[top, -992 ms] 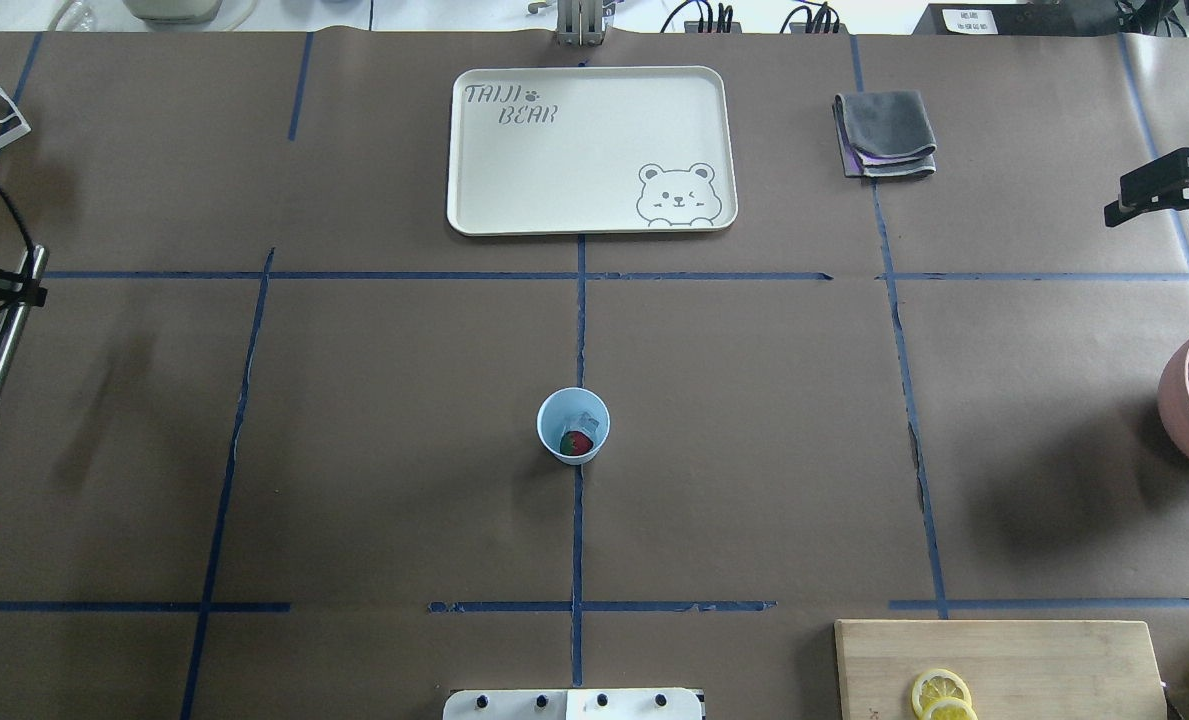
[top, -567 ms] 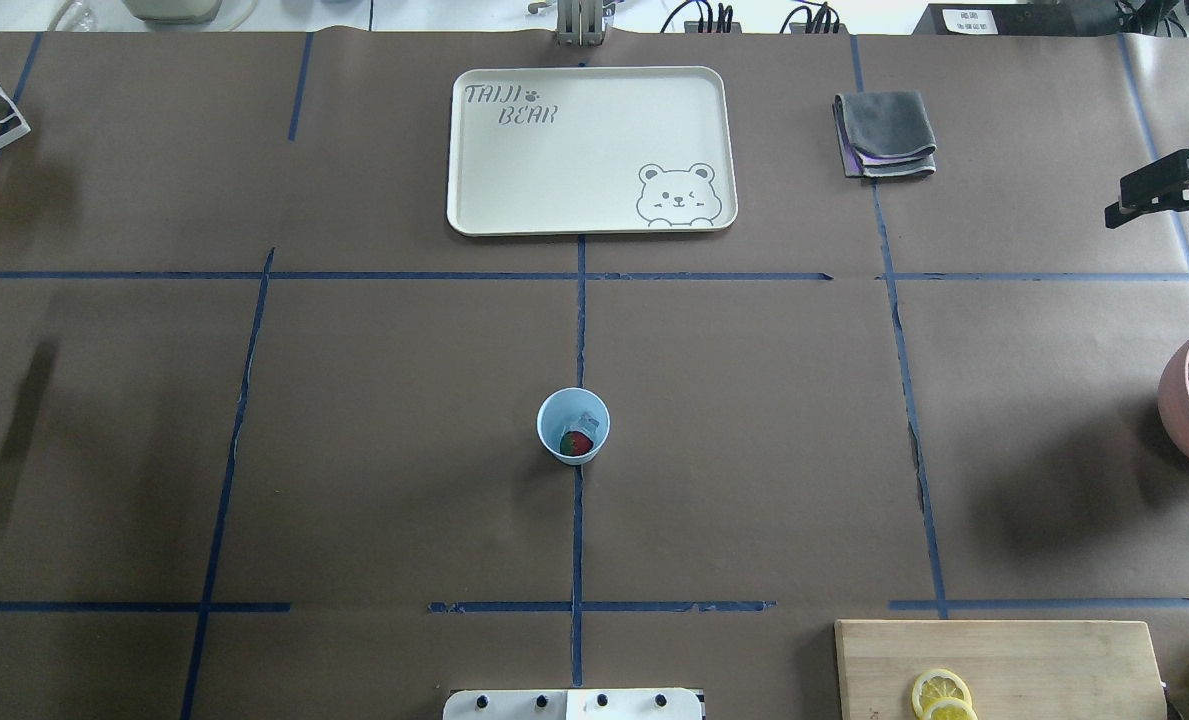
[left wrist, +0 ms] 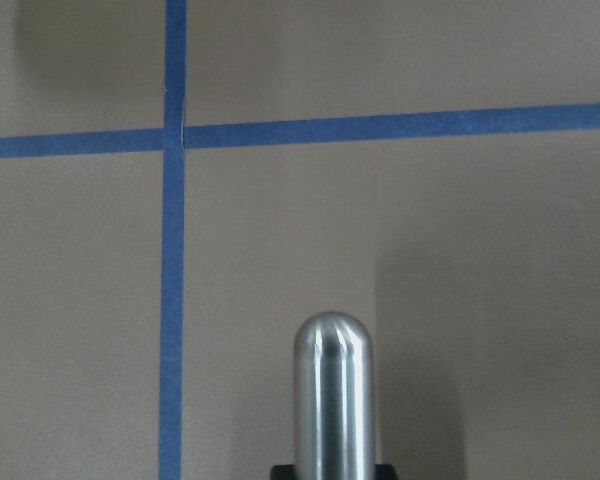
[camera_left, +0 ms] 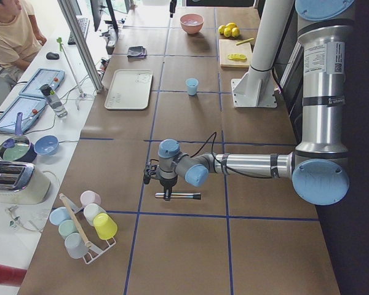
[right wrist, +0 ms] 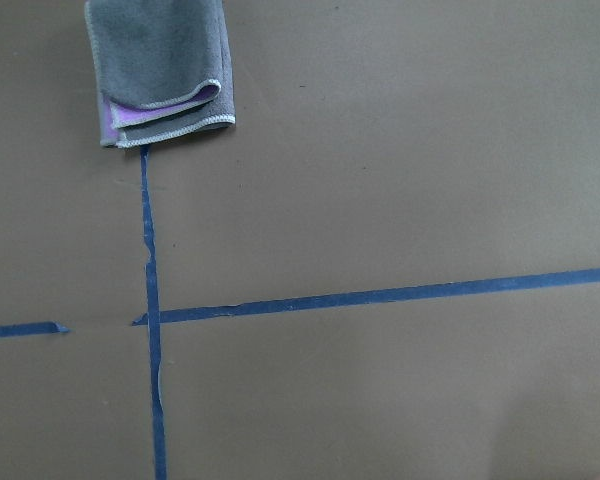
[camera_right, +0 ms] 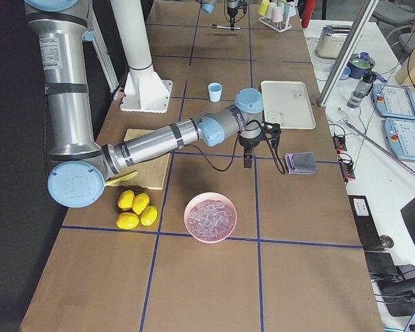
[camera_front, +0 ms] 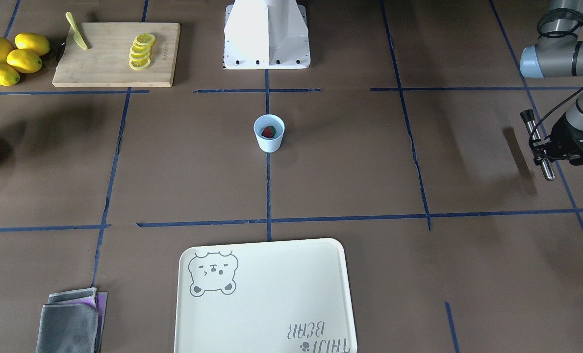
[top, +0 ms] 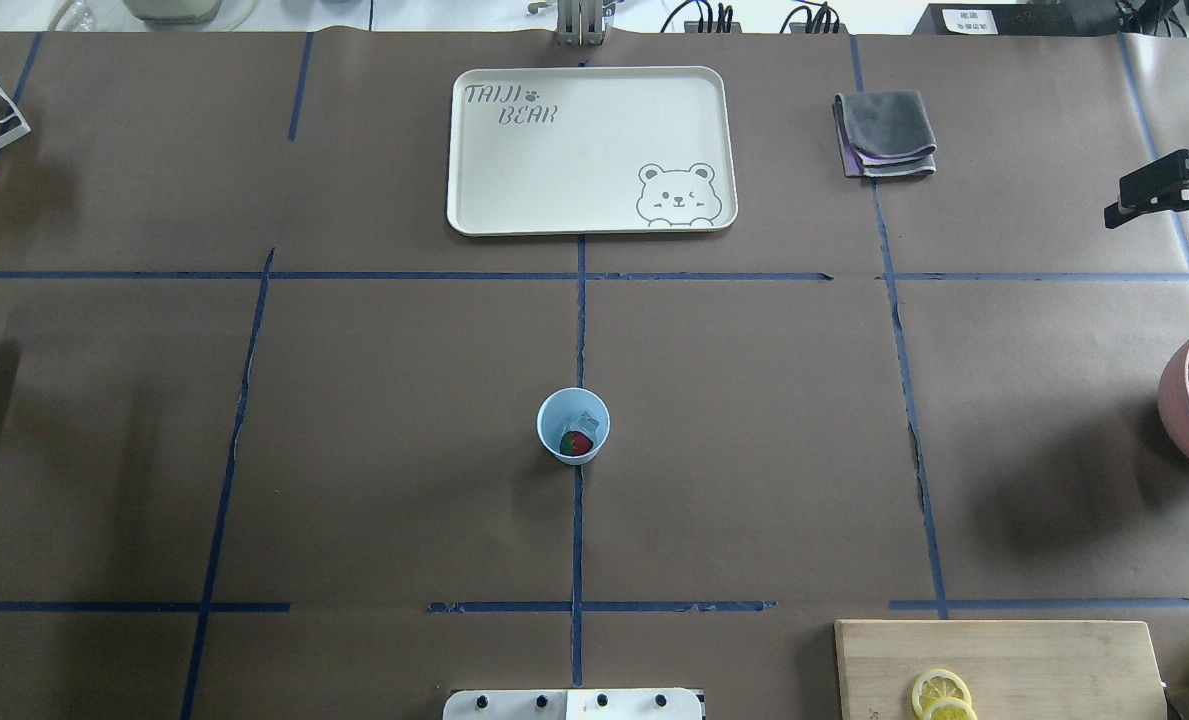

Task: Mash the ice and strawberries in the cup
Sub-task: 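Lower the muddler onto the table with the left gripper and release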

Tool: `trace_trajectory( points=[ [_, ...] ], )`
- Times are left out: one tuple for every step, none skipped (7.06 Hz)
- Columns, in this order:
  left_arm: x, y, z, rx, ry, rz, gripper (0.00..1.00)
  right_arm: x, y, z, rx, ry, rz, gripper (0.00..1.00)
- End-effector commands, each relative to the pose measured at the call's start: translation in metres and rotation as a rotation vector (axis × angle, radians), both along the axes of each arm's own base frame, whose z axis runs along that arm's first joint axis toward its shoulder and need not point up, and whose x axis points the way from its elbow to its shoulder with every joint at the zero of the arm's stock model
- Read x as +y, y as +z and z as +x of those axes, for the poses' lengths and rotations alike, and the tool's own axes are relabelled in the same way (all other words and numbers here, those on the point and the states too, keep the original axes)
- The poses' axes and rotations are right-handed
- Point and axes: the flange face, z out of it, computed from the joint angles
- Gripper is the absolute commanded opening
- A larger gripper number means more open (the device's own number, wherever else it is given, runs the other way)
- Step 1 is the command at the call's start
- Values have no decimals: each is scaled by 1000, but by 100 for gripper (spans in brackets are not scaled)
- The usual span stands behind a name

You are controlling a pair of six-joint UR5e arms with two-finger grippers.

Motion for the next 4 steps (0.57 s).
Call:
trace_trajectory(
  points=[
    [0, 5, 2, -3, 6, -2, 0, 0, -1, 0, 0, 0, 1, 99],
    [-1, 5, 2, -3, 7, -1, 0, -1, -1, 0, -1, 0, 3, 99],
    [0, 9, 2, -9, 18, 1, 0, -1, -1, 0, -1, 0, 3, 99],
    [0, 15, 2, -12, 21, -3, 0, -1, -1, 0, -1, 0, 3, 99]
  ],
)
